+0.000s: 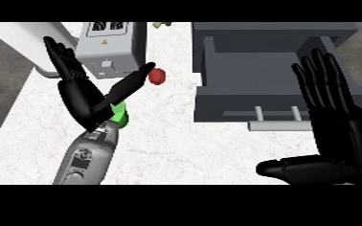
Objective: Pick up the cup, place it into the drawer and close the drawer
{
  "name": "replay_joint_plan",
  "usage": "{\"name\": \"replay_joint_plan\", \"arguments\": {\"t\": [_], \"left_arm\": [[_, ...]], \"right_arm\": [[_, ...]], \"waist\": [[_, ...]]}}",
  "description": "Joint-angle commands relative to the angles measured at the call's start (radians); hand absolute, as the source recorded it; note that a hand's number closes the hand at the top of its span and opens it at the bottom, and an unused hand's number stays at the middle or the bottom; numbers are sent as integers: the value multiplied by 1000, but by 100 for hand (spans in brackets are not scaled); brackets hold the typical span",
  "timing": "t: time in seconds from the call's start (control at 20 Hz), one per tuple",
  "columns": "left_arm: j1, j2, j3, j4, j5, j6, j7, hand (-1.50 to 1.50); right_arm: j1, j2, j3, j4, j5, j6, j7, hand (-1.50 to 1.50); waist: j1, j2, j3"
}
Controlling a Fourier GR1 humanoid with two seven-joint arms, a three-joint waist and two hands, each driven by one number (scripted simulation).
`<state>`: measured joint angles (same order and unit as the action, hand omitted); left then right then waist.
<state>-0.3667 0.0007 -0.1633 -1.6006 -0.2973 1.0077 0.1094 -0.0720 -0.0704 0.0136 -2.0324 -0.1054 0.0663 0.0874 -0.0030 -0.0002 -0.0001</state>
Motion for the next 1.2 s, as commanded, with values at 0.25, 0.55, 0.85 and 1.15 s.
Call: {"name": "replay_joint_plan", "arguments": {"t": [0.25, 0.55, 0.85, 1.15], "left_arm": [[89, -1, -32, -2, 76, 68, -46, -150], [182, -1, -59, 0, 175, 107, -119, -150], [236, -1, -30, 69, 318, 116, -298, -150], [303, -1, -96, 125, 537, 138, -505, -150]], "right_arm": [[-51, 2, -4, -27, 17, -25, 68, -150], [-48, -18, -46, -21, -14, 0, 59, -150], [-60, -9, -19, -32, 7, -7, 83, -150], [5, -7, -45, 11, -26, 46, -22, -150]], "waist": [[3, 0, 0], [3, 0, 0], [3, 0, 0], [1, 0, 0]]}}
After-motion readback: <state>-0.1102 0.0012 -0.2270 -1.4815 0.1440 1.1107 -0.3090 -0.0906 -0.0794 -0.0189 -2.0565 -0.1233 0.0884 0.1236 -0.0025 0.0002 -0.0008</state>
